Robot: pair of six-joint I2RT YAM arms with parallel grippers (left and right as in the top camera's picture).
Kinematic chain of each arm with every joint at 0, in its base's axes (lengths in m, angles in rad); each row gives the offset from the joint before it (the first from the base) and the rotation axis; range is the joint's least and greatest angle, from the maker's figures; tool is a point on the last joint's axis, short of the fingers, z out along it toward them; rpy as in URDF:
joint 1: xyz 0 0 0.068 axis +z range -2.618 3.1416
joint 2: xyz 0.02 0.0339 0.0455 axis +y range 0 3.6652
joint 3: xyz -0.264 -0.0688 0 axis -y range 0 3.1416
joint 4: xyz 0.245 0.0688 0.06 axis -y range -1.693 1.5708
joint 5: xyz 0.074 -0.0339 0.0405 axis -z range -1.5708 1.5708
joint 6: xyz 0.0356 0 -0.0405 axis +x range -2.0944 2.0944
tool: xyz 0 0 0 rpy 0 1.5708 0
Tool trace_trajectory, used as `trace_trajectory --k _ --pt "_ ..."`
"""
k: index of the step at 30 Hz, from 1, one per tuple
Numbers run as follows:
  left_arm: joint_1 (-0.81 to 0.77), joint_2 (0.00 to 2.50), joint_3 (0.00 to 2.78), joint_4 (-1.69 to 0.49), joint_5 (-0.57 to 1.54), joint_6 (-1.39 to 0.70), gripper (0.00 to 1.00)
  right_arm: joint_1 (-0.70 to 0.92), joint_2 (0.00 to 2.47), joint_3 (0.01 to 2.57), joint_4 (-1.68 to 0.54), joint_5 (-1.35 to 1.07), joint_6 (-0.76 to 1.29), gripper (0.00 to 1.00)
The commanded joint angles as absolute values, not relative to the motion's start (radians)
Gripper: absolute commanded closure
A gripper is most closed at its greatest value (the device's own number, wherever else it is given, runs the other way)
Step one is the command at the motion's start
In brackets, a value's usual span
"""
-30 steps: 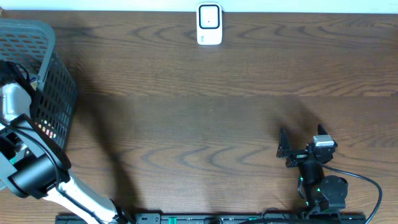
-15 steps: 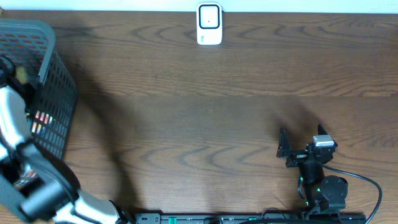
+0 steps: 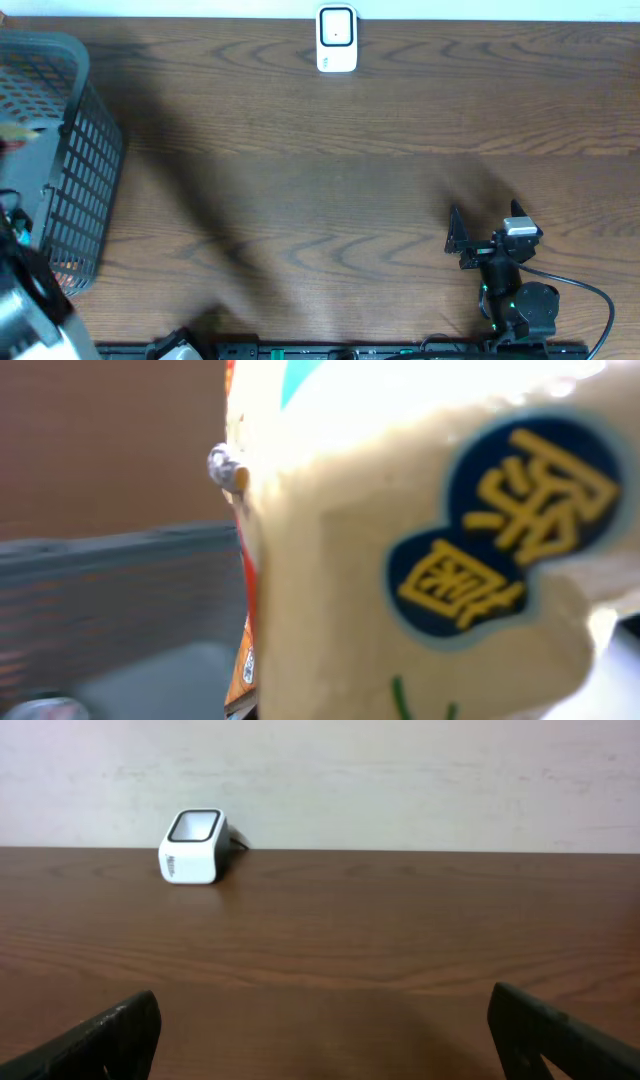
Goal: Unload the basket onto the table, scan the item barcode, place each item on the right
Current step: 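Lift the snack bag out and place it on the table near the scanner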
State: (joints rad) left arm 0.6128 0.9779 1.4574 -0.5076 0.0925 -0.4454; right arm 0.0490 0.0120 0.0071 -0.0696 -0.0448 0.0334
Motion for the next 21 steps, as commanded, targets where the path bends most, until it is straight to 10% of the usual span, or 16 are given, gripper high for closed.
trace_trajectory --k 1,9,21 --pt "0.508 0.952 1.47 -0.461 0.51 -0.541 0.93 0.059 0.006 0.006 -0.074 -0.039 0.029 0.01" --pt "0.01 1.047 1.47 -0.488 0.559 -0.438 0.93 0.059 0.006 0.006 -0.073 -0.039 0.029 0.01" --pt "-0.475 1.485 1.47 -0.616 -0.049 -0.439 0.93 0.059 0.006 0.006 -0.073 -0.039 0.029 0.01"
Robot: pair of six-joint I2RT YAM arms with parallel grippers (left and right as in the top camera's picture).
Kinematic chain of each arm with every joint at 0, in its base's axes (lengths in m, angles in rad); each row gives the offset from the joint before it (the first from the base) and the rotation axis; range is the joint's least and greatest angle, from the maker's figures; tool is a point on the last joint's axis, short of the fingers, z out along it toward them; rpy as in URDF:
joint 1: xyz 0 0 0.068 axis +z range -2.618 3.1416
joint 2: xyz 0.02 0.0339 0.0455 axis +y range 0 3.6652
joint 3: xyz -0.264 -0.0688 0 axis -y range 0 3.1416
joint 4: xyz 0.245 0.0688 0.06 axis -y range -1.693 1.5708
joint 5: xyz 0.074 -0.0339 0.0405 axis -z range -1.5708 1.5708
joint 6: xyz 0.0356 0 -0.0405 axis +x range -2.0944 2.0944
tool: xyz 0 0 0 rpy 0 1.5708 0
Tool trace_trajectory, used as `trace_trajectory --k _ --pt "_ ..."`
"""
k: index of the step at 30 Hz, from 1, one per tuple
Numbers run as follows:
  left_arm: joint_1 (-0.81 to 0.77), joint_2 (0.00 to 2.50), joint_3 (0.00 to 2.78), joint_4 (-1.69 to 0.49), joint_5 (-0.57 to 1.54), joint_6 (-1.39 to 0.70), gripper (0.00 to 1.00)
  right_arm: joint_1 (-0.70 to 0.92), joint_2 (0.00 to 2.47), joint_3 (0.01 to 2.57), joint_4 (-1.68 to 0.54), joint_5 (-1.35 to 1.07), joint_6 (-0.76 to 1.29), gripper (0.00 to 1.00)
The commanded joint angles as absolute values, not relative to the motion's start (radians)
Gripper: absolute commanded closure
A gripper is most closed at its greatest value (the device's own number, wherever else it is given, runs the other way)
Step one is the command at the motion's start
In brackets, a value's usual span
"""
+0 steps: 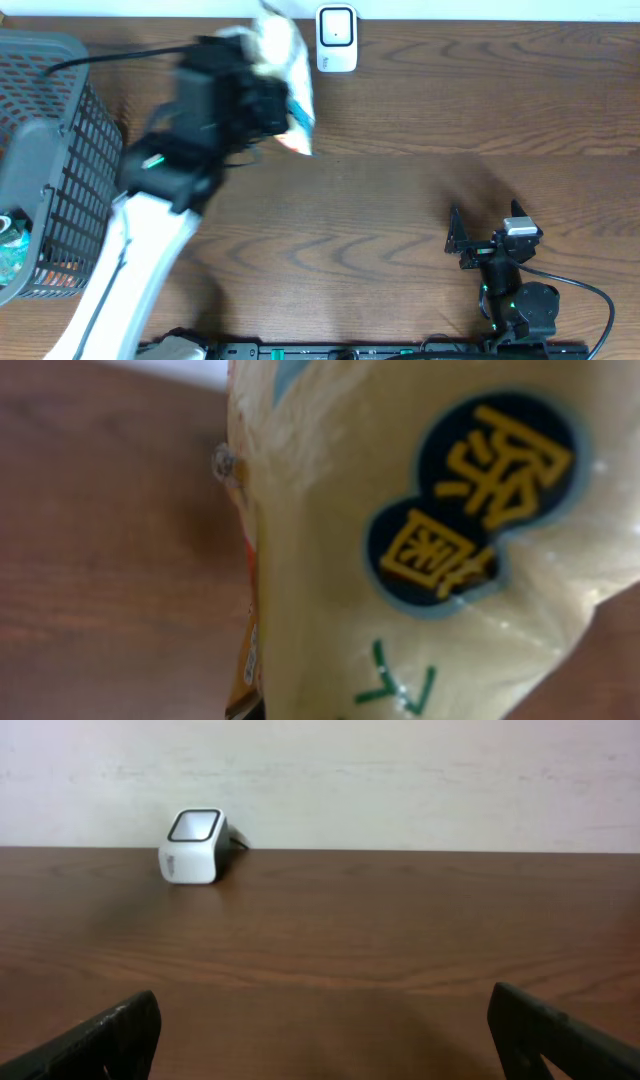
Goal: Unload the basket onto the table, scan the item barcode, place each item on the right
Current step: 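Lift the snack bag out and place it on the table near the scanner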
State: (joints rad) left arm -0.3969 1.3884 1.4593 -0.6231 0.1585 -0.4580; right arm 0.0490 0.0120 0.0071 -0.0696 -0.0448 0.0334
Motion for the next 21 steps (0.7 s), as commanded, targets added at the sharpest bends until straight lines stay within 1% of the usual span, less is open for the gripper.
trace_trajectory --k 1,5,6,8,10,11,12,13,17,21 --pt "-0.499 1.529 1.47 -0.607 -0.07 -0.44 0.93 0.059 0.006 0.006 -0.073 -0.039 0.029 0.01" --pt "-0.557 1.67 1.47 -0.555 -0.08 -0.443 0.92 0.059 0.006 0.006 -0.073 -0.039 0.029 0.01" --pt "-0.566 1.699 1.47 -0.543 -0.08 -0.443 0.86 0.059 0.006 0.006 -0.073 -0.039 0.029 0.01" --pt "-0.583 1.754 1.47 -0.523 -0.08 -0.443 0.61 0.059 0.006 0.006 -0.073 -0.039 0.029 0.01" --pt "-0.596 1.794 1.47 -0.508 -0.08 -0.443 0.41 0.059 0.006 0.006 -0.074 -0.039 0.029 0.01" --pt "-0.599 1.805 1.47 -0.505 -0.08 -0.443 0.33 0.059 0.006 0.006 -0.073 -0.039 0.028 0.01" --pt "-0.6 1.81 1.47 -0.503 -0.08 -0.443 0.29 0.059 0.006 0.006 -0.073 -0.039 0.029 0.01" --pt "-0.6 1.81 1.47 -0.502 -0.08 -0.443 0.26 0.059 0.006 0.006 -0.073 -0.039 0.029 0.01" --pt "-0.595 1.777 1.472 -0.497 -0.08 -0.441 0.25 0.059 0.006 0.006 -0.073 -0.039 0.029 0.01" --pt "-0.569 1.684 1.474 -0.487 -0.097 -0.437 0.24 0.059 0.006 0.006 -0.073 -0.039 0.028 0.01"
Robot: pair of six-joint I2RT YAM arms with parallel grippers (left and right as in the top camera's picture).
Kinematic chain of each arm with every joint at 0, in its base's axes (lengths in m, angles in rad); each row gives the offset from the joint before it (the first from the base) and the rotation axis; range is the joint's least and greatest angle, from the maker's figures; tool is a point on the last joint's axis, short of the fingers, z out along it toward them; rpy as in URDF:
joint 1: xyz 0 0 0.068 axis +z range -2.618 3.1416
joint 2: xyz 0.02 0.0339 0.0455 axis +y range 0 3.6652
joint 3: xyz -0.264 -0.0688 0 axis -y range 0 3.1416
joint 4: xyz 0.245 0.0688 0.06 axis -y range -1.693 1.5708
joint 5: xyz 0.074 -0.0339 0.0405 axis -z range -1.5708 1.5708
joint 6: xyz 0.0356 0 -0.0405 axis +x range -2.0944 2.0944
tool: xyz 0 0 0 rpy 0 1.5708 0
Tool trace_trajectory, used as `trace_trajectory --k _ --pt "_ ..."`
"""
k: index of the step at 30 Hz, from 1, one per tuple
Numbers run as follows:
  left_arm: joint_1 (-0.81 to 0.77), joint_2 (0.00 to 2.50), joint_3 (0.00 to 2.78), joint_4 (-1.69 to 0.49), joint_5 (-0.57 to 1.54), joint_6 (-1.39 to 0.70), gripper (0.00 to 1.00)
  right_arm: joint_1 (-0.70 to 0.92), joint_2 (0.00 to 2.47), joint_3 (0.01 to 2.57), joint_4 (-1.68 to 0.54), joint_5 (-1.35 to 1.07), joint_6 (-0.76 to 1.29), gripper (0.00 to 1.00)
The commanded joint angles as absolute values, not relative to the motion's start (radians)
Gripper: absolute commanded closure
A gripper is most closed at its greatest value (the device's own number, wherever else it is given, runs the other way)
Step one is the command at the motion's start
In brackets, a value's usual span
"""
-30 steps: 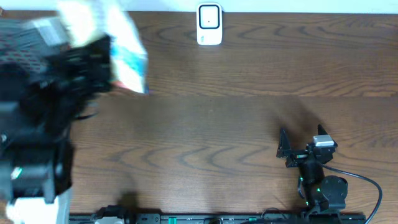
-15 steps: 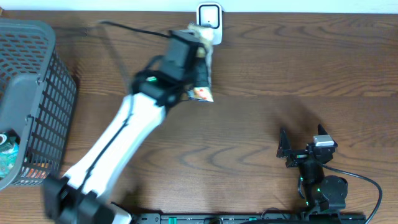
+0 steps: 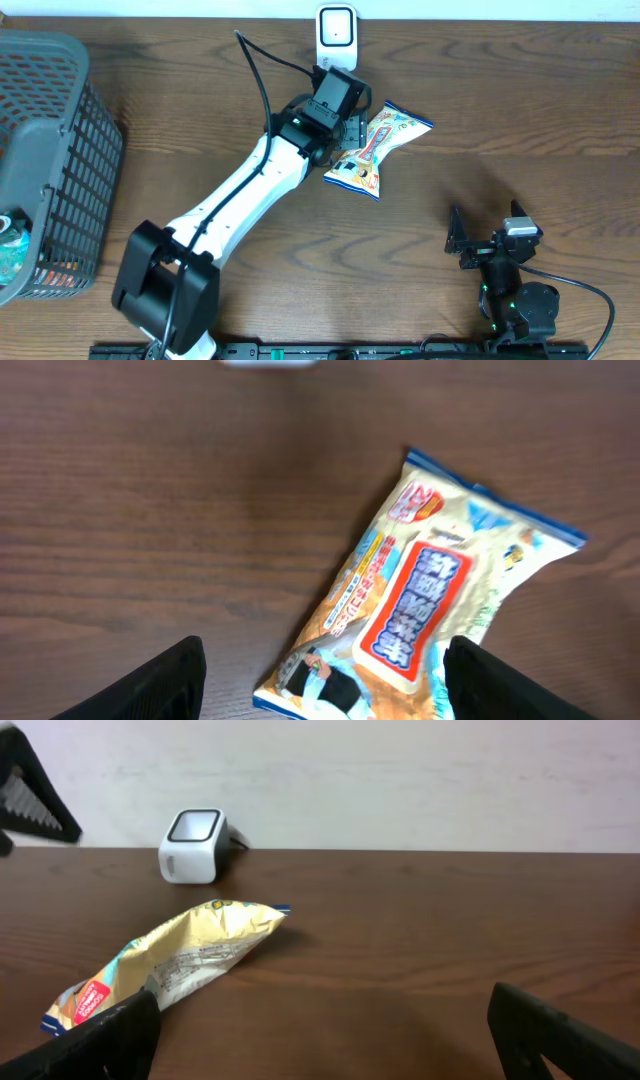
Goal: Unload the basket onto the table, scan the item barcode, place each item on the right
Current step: 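Lift the snack bag out and place it on the table near the scanner, then return the left gripper into the basket and grasp a small green pack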
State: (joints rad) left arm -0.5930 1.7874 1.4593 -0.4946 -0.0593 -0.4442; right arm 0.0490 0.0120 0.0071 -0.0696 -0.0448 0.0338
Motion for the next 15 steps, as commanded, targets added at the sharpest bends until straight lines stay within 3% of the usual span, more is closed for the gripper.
trace_trajectory --k 1,10,15 --pt "-0.56 1.657 1.474 -0.487 -0.117 -0.437 0.22 0.059 0.006 0.006 -0.074 -0.039 0.029 0.01" --pt "-0.368 1.27 1.474 -0.488 -0.362 -0.256 0.18 0.059 0.006 0.006 -0.074 -0.039 0.029 0.01" --pt "-0.11 1.077 1.474 -0.501 -0.413 -0.213 0.16 0.059 0.006 0.006 -0.073 -0.039 0.029 0.01"
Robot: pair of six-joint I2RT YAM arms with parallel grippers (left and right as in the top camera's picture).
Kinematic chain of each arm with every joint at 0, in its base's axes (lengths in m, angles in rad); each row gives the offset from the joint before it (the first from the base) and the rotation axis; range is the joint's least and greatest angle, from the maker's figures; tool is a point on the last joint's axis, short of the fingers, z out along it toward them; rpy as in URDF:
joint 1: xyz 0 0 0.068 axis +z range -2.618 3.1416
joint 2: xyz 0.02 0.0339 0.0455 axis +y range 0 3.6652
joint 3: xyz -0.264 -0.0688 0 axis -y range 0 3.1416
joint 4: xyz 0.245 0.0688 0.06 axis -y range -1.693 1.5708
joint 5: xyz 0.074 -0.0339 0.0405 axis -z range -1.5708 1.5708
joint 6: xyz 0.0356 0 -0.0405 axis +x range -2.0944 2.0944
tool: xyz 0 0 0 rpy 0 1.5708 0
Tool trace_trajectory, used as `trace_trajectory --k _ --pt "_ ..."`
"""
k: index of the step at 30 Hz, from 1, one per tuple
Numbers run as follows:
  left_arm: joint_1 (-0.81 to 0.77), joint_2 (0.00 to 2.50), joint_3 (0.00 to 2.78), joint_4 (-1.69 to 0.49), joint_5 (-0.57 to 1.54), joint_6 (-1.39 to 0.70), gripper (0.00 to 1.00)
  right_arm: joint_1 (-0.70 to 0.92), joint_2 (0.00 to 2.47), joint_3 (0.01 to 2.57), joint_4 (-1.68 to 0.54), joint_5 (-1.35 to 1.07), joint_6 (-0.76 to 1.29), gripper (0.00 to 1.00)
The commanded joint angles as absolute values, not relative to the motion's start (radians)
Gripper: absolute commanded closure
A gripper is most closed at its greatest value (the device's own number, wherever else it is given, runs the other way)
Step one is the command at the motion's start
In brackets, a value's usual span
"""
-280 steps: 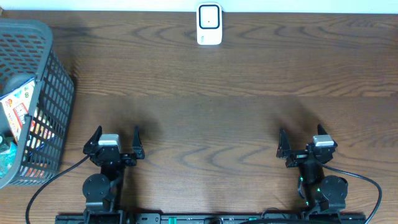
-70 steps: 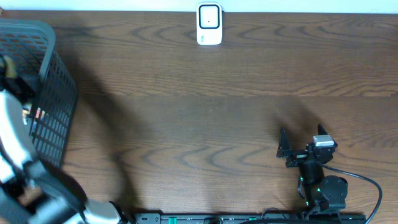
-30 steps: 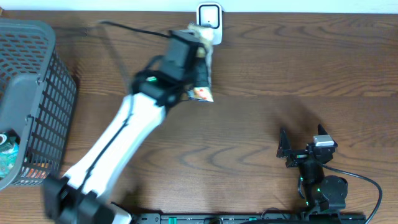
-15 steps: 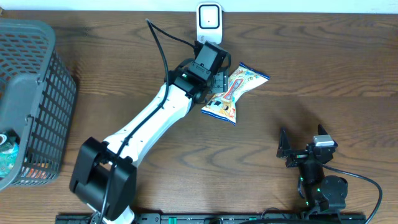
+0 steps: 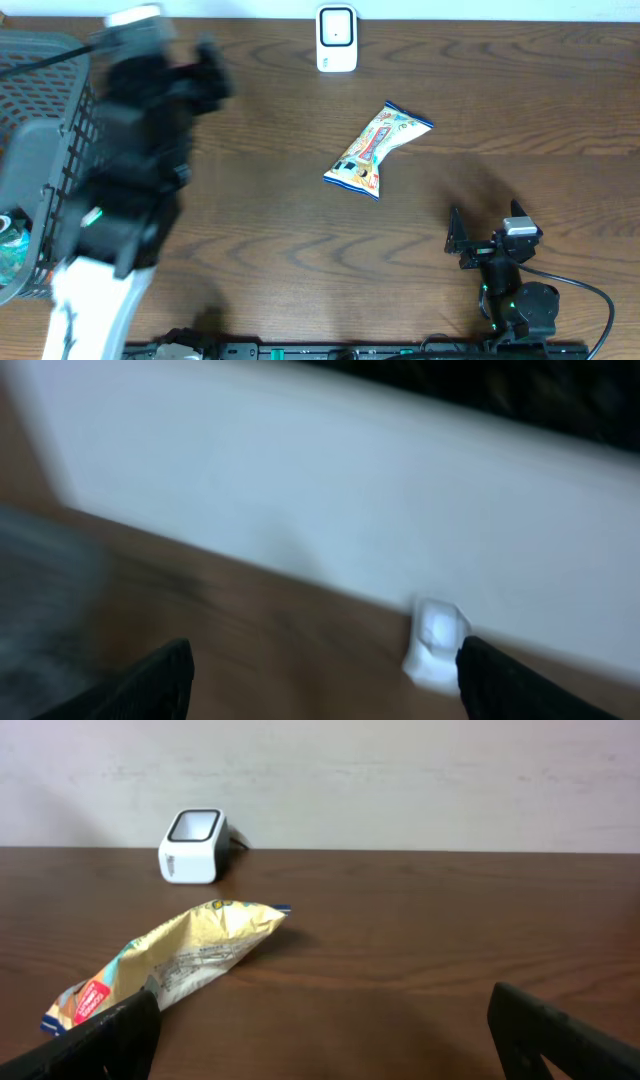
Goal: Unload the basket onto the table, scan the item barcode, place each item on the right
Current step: 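Return the left gripper into the basket and grasp a small green pack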
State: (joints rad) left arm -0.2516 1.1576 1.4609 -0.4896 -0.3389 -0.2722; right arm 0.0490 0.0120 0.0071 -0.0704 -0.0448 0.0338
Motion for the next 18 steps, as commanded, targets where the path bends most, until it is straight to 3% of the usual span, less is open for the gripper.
trace_trajectory --k 1,7,10,15,18 --pt "-0.054 1.054 1.474 -0.513 -0.413 -0.213 0.16 0.059 0.006 0.006 -0.073 -0.039 0.029 0.01" --pt "0.266 1.015 1.474 -0.622 -0.413 -0.214 0.15 0.059 0.006 0.006 -0.074 -0.039 0.029 0.01" --pt "0.413 1.057 1.474 -0.691 -0.413 -0.215 0.07 0.059 0.006 0.006 -0.073 -0.039 0.029 0.01" --pt "0.557 1.176 1.474 -0.789 -0.413 -0.324 0.0 0.059 0.006 0.006 -0.073 -0.039 0.029 0.01" --pt "0.596 1.253 1.474 -0.869 -0.413 -0.4 0.02 0.059 0.006 0.006 -0.073 -0.039 0.029 0.01"
